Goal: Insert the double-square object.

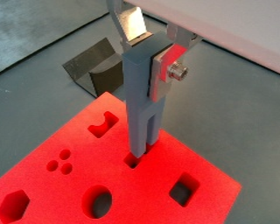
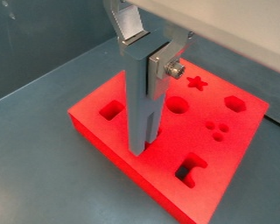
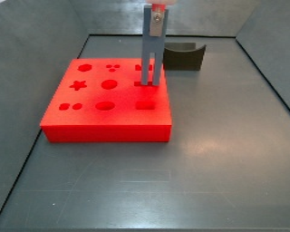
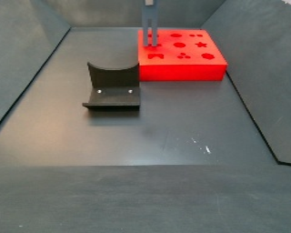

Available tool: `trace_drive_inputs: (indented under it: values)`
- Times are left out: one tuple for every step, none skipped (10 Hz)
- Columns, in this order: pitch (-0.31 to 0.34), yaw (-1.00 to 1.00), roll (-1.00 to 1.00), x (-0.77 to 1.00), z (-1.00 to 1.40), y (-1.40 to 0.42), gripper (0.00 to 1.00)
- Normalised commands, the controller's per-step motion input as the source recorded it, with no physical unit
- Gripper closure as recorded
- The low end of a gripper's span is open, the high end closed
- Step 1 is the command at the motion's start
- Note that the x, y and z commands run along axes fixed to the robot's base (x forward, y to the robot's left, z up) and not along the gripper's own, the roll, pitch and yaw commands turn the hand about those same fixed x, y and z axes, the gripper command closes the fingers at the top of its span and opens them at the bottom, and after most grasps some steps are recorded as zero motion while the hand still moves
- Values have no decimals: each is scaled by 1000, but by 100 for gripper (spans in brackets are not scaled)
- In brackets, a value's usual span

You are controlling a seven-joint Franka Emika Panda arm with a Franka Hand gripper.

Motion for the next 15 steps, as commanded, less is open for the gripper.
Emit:
trace_drive_inputs:
  values:
    - [0,-34,-90,-354,-11,9,100]
    - [-27,0,-133,-223,0,0,100]
    - [-20,69,-86,-31,0,-86,100]
    - [0,89,-31,74,-31,-149,100]
    - [0,100,-44,77,-51,-149,100]
    - [0,186,-21,80,-129,-91,100]
    - [0,209,0,20,-269,0,100]
    - [-19,226,0,0,-360,0,100]
    - [-41,197,0,0,-397,0,100]
    - [-43,149,-7,0,-380,0,100]
    - [-50,71,-67,0,-366,0,100]
    - [-36,0,-64,0,-369,9,100]
    - [-11,0,-57,54,-386,26,100]
    - [-20,-20,-73,34,-411,11,100]
    - [-1,-94,-33,23,-389,0,100]
